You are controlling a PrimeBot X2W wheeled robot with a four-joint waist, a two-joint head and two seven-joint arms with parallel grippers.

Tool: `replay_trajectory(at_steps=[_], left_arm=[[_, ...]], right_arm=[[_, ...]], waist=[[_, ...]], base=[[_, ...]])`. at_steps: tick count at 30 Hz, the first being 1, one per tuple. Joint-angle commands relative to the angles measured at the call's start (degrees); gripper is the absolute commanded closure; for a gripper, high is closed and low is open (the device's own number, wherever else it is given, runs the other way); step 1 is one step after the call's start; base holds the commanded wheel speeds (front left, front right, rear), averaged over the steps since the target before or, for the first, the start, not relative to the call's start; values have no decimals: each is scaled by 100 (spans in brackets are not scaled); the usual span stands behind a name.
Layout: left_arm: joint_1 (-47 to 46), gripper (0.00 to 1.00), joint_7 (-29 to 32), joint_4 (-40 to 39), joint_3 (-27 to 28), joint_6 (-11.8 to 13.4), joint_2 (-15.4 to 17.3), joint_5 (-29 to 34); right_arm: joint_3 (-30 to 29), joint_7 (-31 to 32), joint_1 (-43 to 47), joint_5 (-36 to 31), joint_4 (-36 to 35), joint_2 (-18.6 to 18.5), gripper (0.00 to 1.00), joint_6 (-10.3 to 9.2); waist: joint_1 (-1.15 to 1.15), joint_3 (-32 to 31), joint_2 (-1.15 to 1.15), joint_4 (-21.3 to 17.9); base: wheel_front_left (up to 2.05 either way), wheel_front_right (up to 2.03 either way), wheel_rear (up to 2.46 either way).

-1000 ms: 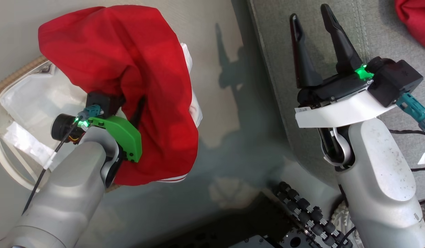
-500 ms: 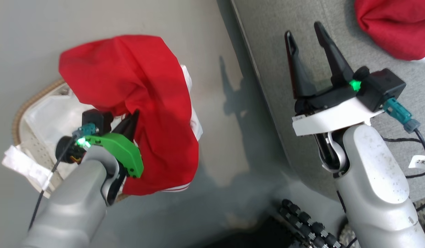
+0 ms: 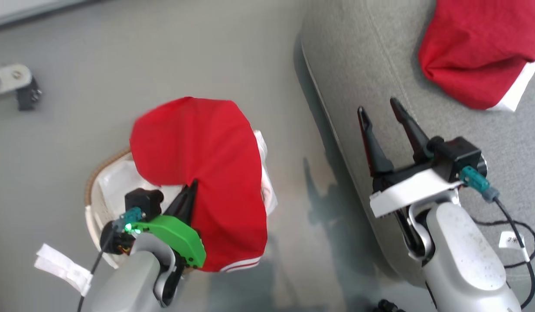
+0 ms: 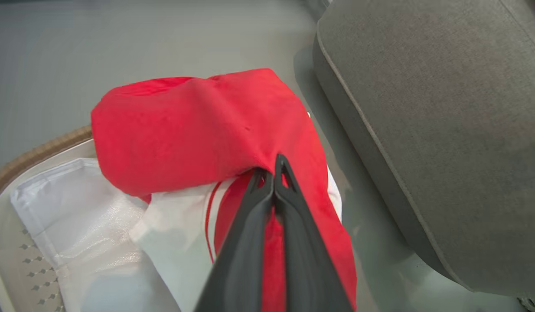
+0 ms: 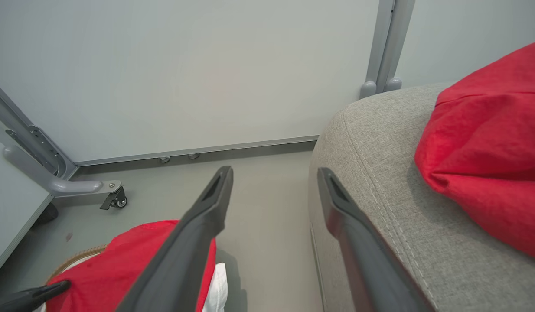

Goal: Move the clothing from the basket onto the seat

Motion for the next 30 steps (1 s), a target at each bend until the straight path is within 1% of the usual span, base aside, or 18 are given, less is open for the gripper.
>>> replay_trajectory(at_steps=[1, 7, 15, 21, 30], left_arm=[[213, 100, -4, -92, 118, -25, -59, 134], [619, 100, -4, -616, 502, -25, -223, 640], [881, 100, -4, -1492, 870, -25, -337, 1120], [882, 100, -5, -2162, 1042, -25, -428, 1398], [804, 100, -4, -2832, 1099, -25, -571, 1545]], right_arm=[[-19, -1, 183, -54, 59, -29, 0, -6], [-32, -1, 576, -94, 240, -28, 0, -6], [-114, -1, 995, -162, 380, -28, 0, -6], [-117, -1, 1196, -196, 456, -27, 0, -6], [-37, -1, 1542, -322, 622, -26, 0, -6]], waist=[[0, -807, 0, 392], [0, -1361, 0, 582], [0, -1885, 0, 803], [0, -2108, 0, 893], [0, -2351, 0, 978]], base=[[0, 0, 0], [0, 0, 0], [0, 0, 0], [0, 0, 0], [0, 0, 0]])
